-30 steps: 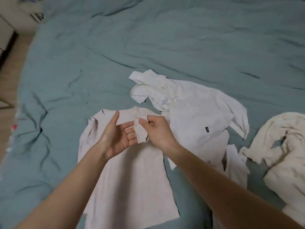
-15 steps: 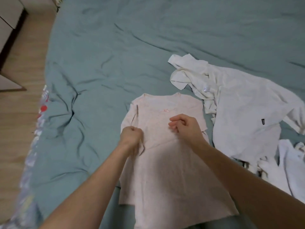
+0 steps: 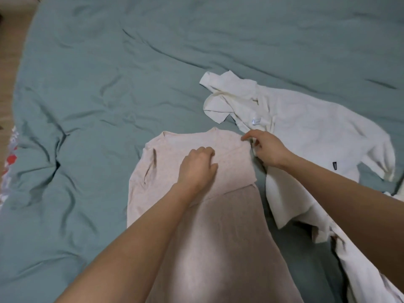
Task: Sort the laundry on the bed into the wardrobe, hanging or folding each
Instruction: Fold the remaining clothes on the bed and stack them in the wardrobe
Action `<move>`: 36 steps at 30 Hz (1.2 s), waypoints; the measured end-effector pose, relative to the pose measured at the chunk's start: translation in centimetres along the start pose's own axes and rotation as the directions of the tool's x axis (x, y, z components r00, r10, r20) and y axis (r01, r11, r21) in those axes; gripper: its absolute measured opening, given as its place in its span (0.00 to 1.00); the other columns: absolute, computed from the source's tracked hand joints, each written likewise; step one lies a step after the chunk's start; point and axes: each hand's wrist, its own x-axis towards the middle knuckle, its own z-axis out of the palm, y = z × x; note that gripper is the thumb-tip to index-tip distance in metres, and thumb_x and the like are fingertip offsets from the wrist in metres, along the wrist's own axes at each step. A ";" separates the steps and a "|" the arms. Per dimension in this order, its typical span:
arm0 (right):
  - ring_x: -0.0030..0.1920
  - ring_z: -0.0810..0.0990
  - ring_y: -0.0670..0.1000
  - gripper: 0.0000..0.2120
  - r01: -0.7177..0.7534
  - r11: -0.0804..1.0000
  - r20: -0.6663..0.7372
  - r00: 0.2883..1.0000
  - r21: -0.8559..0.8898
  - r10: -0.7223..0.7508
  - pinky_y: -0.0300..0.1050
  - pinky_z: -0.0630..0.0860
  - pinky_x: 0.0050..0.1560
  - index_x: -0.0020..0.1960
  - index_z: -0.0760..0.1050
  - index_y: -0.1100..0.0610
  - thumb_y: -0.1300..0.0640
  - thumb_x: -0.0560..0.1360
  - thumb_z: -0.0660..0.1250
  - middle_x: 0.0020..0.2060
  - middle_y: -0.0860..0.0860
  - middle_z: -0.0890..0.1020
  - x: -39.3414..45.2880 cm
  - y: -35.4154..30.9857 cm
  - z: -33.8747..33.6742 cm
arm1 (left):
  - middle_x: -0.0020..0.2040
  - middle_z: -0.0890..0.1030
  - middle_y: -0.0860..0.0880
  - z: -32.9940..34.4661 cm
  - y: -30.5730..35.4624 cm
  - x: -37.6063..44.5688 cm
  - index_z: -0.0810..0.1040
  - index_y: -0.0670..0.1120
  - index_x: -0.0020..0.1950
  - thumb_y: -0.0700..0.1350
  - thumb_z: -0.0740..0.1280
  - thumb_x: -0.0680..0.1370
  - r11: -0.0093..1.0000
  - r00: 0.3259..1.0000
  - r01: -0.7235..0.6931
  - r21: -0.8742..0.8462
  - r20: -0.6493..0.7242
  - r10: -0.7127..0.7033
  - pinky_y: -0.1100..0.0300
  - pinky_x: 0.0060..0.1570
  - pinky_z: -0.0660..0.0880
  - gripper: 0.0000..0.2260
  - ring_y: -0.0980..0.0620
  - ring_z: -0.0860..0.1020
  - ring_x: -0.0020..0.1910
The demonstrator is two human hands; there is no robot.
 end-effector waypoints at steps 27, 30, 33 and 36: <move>0.32 0.70 0.50 0.11 0.300 0.921 -0.236 0.903 -0.248 -0.358 0.44 0.70 0.27 0.39 0.69 0.59 0.72 0.69 0.66 0.34 0.53 0.73 -7.7 2.3 5.7 | 0.41 0.80 0.52 -0.3 -3.4 -4.1 0.74 0.48 0.43 0.60 0.64 0.76 0.972 0.974 0.181 0.147 0.108 -0.198 0.57 0.39 0.68 0.15 0.48 0.77 0.44; 0.32 0.71 0.51 0.10 0.322 0.881 -0.178 0.899 -0.347 -0.399 0.45 0.71 0.27 0.39 0.71 0.61 0.73 0.68 0.68 0.34 0.55 0.74 -7.8 2.6 5.6 | 0.46 0.80 0.51 -1.3 -4.8 -5.5 0.77 0.50 0.47 0.59 0.69 0.73 0.966 0.927 0.194 0.170 0.290 -0.237 0.57 0.46 0.71 0.13 0.46 0.77 0.51; 0.31 0.70 0.53 0.09 0.342 0.818 -0.072 0.905 -0.462 -0.419 0.42 0.61 0.29 0.38 0.72 0.61 0.72 0.65 0.69 0.33 0.57 0.74 -7.8 1.7 5.0 | 0.51 0.81 0.49 -2.5 -6.0 -7.1 0.81 0.46 0.52 0.56 0.73 0.72 0.958 0.846 0.286 0.018 0.465 -0.261 0.58 0.54 0.71 0.16 0.46 0.77 0.55; 0.33 0.71 0.56 0.10 0.324 0.798 0.001 0.927 -0.507 -0.376 0.43 0.60 0.31 0.38 0.72 0.62 0.73 0.65 0.69 0.34 0.58 0.74 -7.8 1.0 4.6 | 0.47 0.83 0.50 -3.3 -7.1 -8.6 0.82 0.46 0.42 0.55 0.74 0.72 0.906 0.818 0.398 -0.143 0.502 -0.280 0.59 0.53 0.71 0.12 0.50 0.78 0.48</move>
